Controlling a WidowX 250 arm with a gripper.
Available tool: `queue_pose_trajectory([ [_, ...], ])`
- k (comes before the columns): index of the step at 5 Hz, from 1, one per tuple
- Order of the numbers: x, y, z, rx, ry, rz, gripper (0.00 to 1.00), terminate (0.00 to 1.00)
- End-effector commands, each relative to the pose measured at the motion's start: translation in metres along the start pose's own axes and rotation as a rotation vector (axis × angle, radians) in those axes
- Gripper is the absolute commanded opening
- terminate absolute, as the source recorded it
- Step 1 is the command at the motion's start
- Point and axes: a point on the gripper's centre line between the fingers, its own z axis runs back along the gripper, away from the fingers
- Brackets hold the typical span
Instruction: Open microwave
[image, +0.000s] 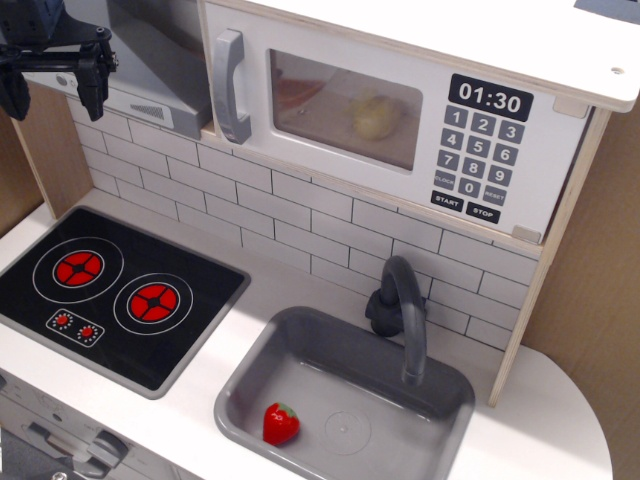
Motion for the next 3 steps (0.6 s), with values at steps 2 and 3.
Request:
queue_pose_trajectory([
  [2,-0.015,-0.026,0.008,-0.028,0.015,-0.162,1.00,0.00],
  [3,-0.021,-0.057,0.016,-0.090,-0.012,-0.321,1.00,0.00],
])
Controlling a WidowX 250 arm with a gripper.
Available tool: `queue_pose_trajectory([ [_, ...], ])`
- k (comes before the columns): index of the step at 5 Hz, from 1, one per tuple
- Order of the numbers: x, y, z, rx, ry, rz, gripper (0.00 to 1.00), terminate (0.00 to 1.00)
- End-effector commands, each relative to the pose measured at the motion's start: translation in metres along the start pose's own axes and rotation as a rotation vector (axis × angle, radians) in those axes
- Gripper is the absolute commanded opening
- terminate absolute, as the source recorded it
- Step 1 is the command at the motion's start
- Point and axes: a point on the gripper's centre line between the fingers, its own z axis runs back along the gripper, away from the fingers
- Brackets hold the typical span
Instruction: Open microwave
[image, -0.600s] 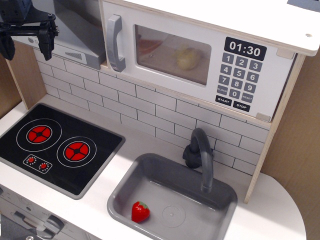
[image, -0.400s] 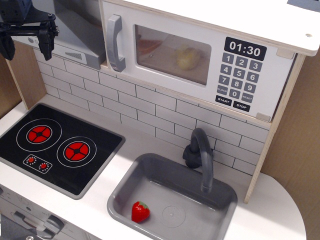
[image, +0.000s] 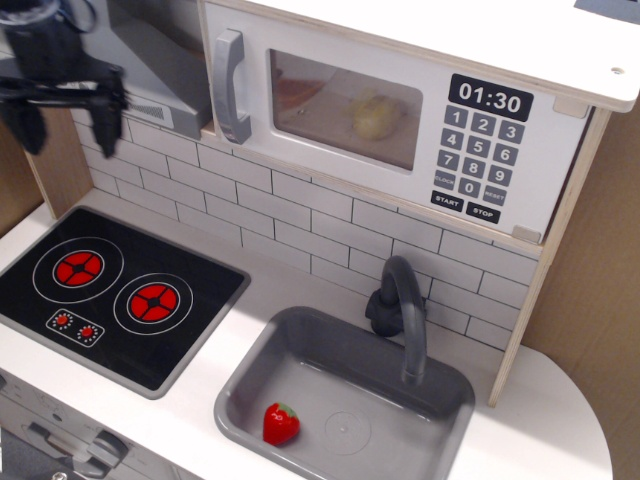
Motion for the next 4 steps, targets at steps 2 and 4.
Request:
queue_pose_trajectory([
  [2,0.008,-0.073,0.035,-0.094,-0.180,-0.273,1.00,0.00],
  [4,0.032,-0.081,0.034,-0.094,-0.264,-0.237,1.00,0.00],
])
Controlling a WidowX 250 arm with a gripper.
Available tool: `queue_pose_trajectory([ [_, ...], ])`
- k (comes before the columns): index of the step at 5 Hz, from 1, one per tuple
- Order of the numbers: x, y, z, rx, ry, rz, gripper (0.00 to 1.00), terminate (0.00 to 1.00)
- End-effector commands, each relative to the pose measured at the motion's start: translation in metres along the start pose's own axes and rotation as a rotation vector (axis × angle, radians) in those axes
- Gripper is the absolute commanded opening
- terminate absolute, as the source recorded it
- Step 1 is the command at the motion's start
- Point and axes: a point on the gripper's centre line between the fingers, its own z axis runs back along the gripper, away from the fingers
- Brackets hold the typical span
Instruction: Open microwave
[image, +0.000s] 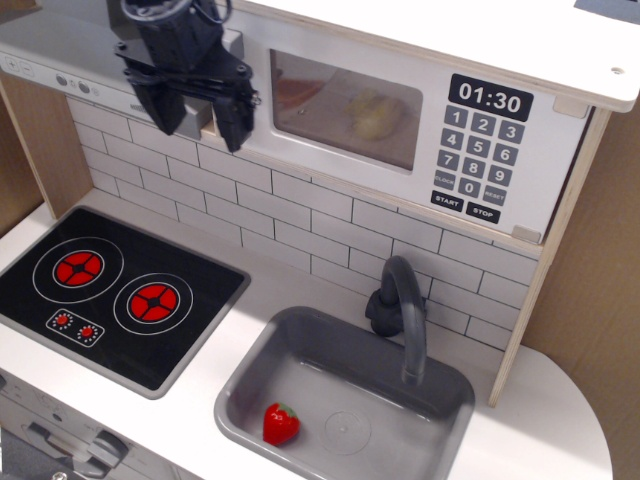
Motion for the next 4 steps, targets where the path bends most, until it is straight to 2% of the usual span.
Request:
queue_pose_trajectory([
  [1,0.0295,0.0039,0.0157,0.045,-0.130,0.018,1.00,0.00],
  [2,0.0353,0.0066,0.0198,0.052,-0.197,0.039,1.00,0.00],
  [3,0.0326,0.0081,0.0161,0.026,-0.205,0.031,0.00,0.00],
  [4,0.0344,0.0081,0.0134,-0.023,-0.264,0.047,0.00,0.00],
])
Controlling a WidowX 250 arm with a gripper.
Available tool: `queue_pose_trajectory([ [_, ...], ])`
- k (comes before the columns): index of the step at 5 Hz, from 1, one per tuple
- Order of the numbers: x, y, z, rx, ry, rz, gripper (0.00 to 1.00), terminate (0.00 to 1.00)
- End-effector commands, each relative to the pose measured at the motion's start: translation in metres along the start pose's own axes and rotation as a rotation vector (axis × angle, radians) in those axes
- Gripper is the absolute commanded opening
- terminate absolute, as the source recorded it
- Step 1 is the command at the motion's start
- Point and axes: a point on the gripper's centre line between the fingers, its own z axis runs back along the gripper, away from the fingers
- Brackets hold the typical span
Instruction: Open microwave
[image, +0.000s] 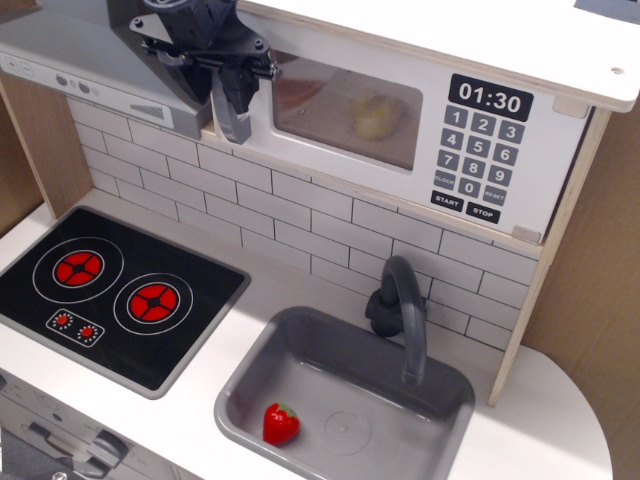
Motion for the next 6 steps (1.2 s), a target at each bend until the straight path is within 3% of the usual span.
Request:
queue_pose_trajectory([
  [1,0.005,0.003,0.011,-0.050,-0.112,0.018,0.00,0.00],
  [2,-0.007,0.003,0.011,-0.047,-0.128,0.001,0.00,0.00],
  [3,-0.026,0.002,0.020,-0.048,-0.103,-0.027,0.00,0.00],
  [4,-0.048,0.000,0.038,-0.029,-0.009,-0.022,1.00,0.00],
  [5,-0.068,0.006,0.056,0.014,0.205,0.055,1.00,0.00],
  [6,-0.090,0.032,0.069,0.085,0.347,0.078,1.00,0.00],
])
